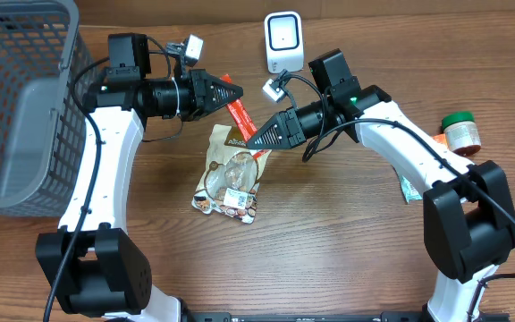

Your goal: Scan the item barcode

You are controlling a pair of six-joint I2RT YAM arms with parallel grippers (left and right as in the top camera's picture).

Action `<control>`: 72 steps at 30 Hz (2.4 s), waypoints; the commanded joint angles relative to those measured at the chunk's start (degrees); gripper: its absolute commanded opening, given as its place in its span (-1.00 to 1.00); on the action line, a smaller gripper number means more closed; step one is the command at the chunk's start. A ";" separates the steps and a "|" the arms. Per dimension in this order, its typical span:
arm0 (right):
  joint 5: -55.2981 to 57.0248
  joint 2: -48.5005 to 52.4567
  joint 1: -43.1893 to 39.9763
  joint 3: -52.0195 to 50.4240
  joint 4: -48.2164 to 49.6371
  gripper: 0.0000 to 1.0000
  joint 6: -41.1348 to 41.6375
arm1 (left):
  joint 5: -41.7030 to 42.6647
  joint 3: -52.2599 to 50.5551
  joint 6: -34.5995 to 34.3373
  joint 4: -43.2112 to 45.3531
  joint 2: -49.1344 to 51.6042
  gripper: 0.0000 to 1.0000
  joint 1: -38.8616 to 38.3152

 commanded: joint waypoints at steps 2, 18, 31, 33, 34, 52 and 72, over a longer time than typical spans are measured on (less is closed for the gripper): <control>1.07 -1.42 -0.11 0.44 -0.04 -0.93 -0.61 | -1.16 -0.20 1.33 -0.22 0.44 -0.61 0.33; 18.10 -1.44 -0.11 1.05 -10.49 -0.93 -17.75 | -13.81 -0.20 1.27 2.29 0.44 0.92 6.75; 60.50 -1.44 0.17 15.26 -22.21 -0.93 -26.49 | -44.65 -0.20 1.29 2.93 0.44 0.99 9.46; 68.65 -1.44 0.39 15.26 -20.22 -0.93 -29.88 | -46.14 -0.20 1.29 2.91 0.44 0.99 9.46; 71.04 -1.44 0.39 15.26 -19.61 -0.93 -31.12 | -46.60 -0.20 1.29 2.91 0.44 0.99 9.46; 93.68 -0.98 0.79 15.23 4.09 -0.93 -55.54 | -46.69 -0.20 1.29 2.91 0.44 0.99 9.46; 113.87 24.20 1.53 15.17 41.33 -0.93 -68.06 | -46.69 -0.20 1.29 2.91 0.44 0.99 9.46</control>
